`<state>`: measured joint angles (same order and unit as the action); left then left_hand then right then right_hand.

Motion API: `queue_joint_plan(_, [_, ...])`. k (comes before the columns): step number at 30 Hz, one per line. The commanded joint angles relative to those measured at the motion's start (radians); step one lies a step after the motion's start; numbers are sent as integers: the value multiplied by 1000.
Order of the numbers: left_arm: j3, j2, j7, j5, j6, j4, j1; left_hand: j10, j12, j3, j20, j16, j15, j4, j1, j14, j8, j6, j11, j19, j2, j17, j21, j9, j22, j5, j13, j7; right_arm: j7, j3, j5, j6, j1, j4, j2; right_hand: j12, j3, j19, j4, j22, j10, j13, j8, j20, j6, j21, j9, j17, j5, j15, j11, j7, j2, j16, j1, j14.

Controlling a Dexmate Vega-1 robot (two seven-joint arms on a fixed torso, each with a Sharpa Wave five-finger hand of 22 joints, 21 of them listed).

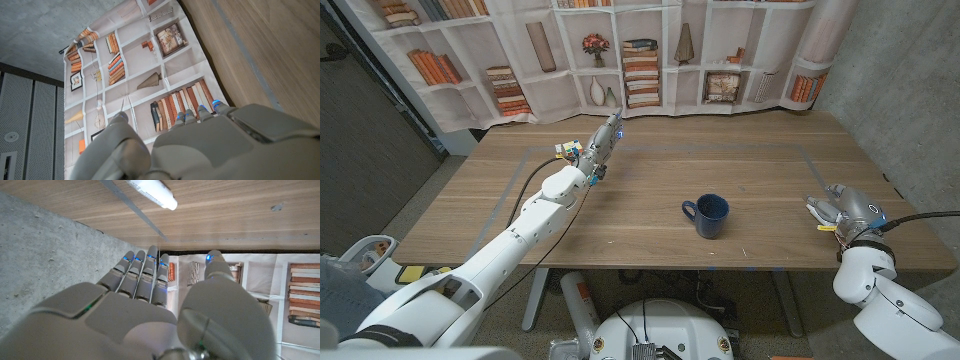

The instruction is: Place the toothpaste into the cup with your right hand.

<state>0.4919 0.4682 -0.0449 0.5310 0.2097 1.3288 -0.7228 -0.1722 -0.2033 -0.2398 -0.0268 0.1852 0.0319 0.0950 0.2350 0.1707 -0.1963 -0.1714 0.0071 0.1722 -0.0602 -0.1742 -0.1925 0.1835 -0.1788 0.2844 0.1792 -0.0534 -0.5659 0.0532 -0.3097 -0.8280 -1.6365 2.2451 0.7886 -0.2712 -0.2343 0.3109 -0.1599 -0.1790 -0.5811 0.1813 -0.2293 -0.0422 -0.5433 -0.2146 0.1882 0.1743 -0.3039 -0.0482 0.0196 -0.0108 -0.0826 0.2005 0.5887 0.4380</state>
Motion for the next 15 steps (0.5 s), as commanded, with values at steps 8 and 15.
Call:
queue_joint_plan(8, [6, -8, -5, -2, -2, -20, 13, -134, 3, 6, 10, 0, -7, 0, 7, 156, 2, -129, -5, 195, 2, -6, -6, 2, -4, 4, 5, 5, -9, 41, 52, -101, 47, -10, 39, -14, 0, 28, 15, -7, -63, 2, -17, 4, -71, -5, 5, 5, -18, -22, -10, 19, -1, 11, 14, 57])
queue_joint_plan(15, [5, -6, -3, -4, -1, -16, 11, -134, 3, 7, 10, 0, -7, 0, 7, 157, 2, -129, -4, 195, 3, -6, -6, 2, -4, 4, 5, 6, -3, 55, 80, -133, 66, -14, 58, -14, -2, 29, 15, -7, -71, 2, -17, 3, -79, -4, 5, 5, -21, -28, -12, 20, 2, 11, 19, 67])
